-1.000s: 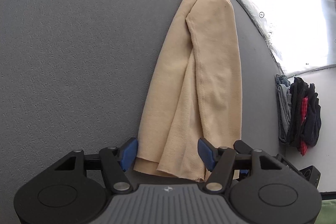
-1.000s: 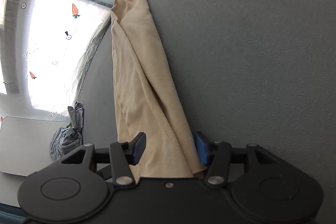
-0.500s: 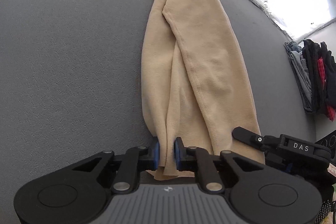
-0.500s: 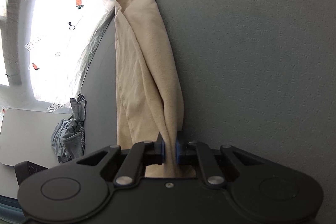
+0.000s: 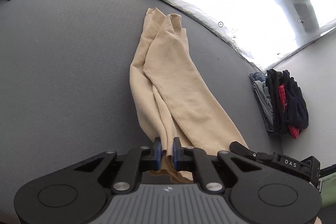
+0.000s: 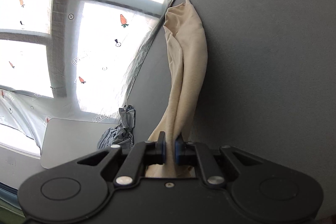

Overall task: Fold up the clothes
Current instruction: 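Grasp the strip end with the left gripper while the right gripper grasps beside it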

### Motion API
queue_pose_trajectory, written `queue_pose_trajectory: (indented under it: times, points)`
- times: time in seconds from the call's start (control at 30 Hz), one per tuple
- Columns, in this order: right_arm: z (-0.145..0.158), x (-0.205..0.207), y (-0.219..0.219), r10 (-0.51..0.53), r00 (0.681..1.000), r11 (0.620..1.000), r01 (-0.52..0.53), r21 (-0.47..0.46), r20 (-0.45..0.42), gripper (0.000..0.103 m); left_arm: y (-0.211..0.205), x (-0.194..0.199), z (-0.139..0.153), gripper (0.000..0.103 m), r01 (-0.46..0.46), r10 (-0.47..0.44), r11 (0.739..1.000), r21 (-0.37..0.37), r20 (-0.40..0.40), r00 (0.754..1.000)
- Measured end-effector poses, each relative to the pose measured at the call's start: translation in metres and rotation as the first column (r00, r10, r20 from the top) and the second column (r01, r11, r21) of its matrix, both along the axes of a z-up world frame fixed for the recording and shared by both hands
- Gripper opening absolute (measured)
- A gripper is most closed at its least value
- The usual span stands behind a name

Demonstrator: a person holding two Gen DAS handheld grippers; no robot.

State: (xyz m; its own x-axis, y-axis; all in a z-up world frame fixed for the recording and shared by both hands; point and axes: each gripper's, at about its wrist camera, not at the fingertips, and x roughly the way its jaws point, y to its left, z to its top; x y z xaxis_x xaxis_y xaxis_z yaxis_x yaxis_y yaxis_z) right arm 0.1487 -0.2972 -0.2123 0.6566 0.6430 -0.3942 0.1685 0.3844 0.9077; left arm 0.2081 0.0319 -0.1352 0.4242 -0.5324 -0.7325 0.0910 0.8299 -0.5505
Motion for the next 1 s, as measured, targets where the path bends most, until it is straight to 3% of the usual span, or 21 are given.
queue_pose_trajectory:
  times: [0.13, 0.23, 0.43, 0.63, 1.0]
  points:
    - [0.012, -0.008, -0.006, -0.055, 0.998, 0.995, 0.055, 0.085, -0.003, 0.009, -0.002, -0.008, 0.022, 0.01, -0.001, 0.003, 1.0, -0.026, 0.04, 0.999]
    - [0.009, -0.006, -0.007, -0.084, 0.996, 0.987, 0.088, 0.134, -0.037, 0.009, -0.005, -0.003, 0.019, 0.01, -0.004, 0.005, 1.0, -0.013, 0.028, 1.0]
    - [0.003, 0.005, -0.006, -0.095, 0.993, 0.979, 0.105, 0.175, -0.069, 0.009, 0.009, 0.01, 0.013, 0.01, -0.058, 0.058, 0.997, -0.059, -0.008, 0.998]
    - [0.004, 0.022, -0.008, -0.113, 0.992, 0.969, 0.124, 0.215, -0.061, 0.009, 0.013, 0.033, 0.019, 0.01, -0.091, 0.092, 0.989, -0.113, -0.004, 0.996]
    - [0.006, 0.08, -0.022, -0.146, 0.988, 0.953, 0.155, 0.26, -0.053, 0.009, 0.006, 0.097, 0.026, 0.01, -0.1, 0.108, 0.984, -0.147, 0.044, 0.993]
